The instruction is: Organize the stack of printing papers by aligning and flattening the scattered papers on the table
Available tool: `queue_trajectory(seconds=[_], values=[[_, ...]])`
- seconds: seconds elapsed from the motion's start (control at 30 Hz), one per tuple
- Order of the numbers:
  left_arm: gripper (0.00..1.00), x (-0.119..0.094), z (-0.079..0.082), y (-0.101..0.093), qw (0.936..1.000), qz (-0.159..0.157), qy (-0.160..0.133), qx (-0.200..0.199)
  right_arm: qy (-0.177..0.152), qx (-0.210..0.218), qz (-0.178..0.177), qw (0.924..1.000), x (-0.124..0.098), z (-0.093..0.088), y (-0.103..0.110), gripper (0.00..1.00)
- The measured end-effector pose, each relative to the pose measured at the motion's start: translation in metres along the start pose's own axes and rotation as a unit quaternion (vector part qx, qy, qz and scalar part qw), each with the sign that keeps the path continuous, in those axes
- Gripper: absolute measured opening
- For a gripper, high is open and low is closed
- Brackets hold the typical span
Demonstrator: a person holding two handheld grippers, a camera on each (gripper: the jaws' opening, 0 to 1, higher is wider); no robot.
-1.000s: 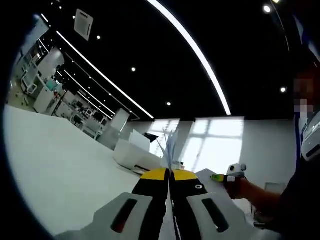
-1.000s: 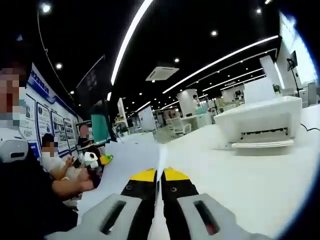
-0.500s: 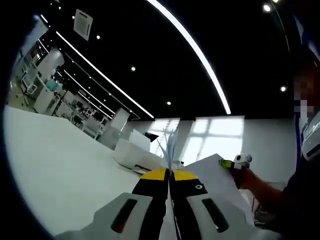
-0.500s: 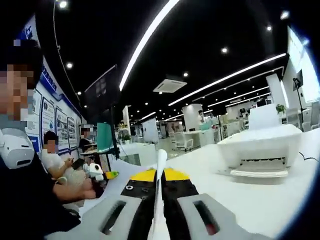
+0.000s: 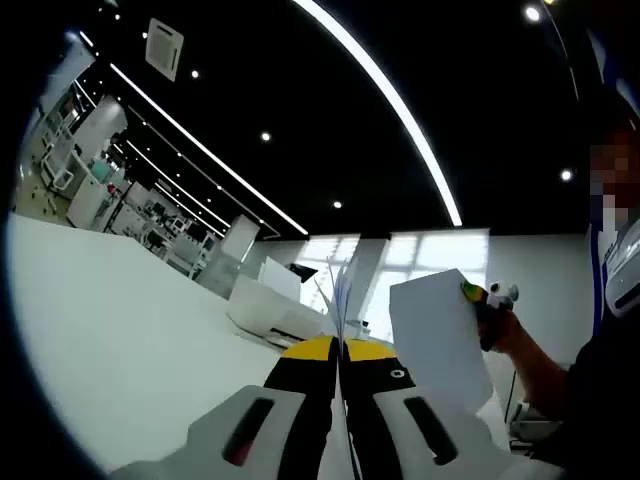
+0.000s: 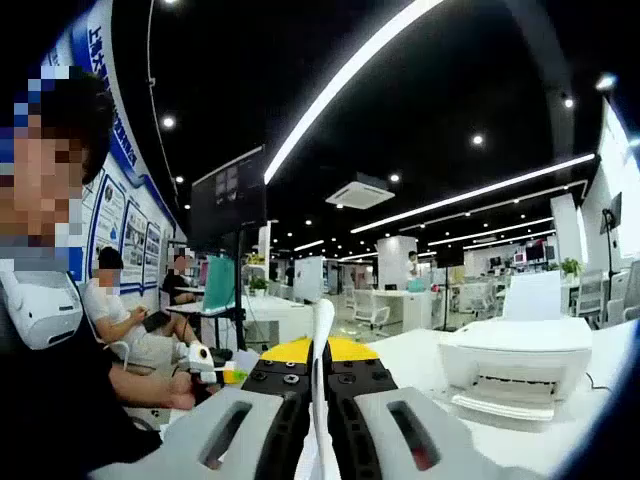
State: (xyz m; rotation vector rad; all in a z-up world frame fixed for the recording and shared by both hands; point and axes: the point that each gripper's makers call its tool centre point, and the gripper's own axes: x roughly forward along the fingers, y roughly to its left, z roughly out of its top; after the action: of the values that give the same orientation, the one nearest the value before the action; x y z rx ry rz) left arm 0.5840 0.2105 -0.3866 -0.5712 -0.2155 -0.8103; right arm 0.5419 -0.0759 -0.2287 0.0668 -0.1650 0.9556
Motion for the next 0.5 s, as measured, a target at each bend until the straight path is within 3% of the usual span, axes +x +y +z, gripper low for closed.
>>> queue_trajectory(seconds=[0.2, 0.5], values=[[0.07, 0.000, 0.000, -0.001, 1.0000, 0.000, 0.001, 0.001, -0.026, -0.009, 0.019, 0.9994, -0.001, 0.029, 0.017, 0.00], [0.07, 0.000, 0.000, -0.001, 1.0000, 0.000, 0.002, 0.003, -0.053, -0.002, 0.063, 0.9966, 0.004, 0.054, 0.048, 0.00]])
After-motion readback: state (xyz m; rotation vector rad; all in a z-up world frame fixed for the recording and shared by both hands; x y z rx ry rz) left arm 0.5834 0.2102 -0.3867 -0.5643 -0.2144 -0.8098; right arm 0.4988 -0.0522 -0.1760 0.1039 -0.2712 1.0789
